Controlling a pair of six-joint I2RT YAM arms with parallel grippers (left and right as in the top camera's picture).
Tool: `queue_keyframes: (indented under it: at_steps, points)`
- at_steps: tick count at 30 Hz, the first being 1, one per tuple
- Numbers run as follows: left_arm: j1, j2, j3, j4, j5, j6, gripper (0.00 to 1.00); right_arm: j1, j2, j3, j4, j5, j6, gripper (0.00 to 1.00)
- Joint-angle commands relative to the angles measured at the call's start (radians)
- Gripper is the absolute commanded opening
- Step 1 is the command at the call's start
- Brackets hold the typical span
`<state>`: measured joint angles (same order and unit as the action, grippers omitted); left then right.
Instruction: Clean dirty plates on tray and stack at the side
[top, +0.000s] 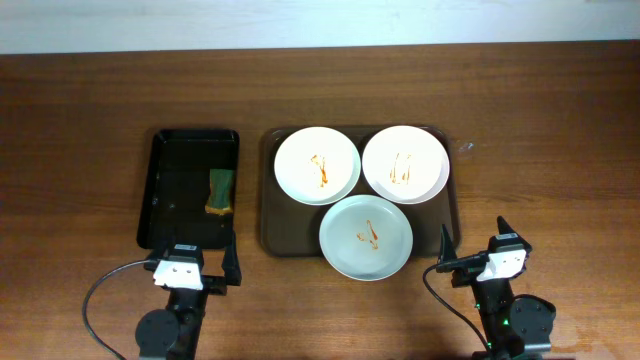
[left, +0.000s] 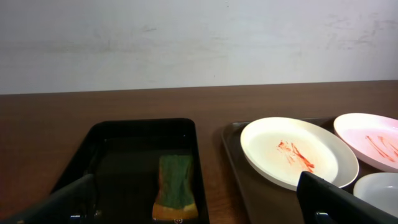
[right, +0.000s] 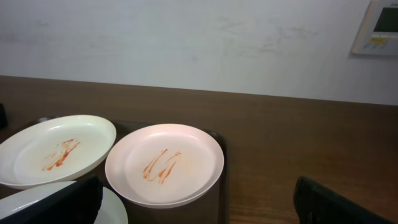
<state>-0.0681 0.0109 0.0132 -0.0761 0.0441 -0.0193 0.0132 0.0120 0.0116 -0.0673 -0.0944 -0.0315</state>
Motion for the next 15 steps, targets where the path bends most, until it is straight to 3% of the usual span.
queue_keyframes:
  at_steps: [1, 7, 11, 15]
  points:
    - [0.0, -0.006, -0.004, 0.0, -0.007, 0.011, 1.0, 0.008, -0.006, -0.006, -0.004, 0.005, -0.006, 0.98]
    - [0.0, 0.022, 0.063, -0.061, -0.008, 0.011, 1.0, 0.008, -0.006, -0.006, -0.004, 0.005, -0.006, 0.98]
    - [0.0, 0.141, 0.168, -0.113, -0.007, 0.011, 1.0, 0.008, -0.006, -0.006, -0.004, 0.006, -0.006, 0.98]
    - [0.0, 0.383, 0.351, -0.158, -0.007, 0.012, 1.0, 0.008, -0.006, -0.006, 0.003, 0.028, -0.006, 0.98]
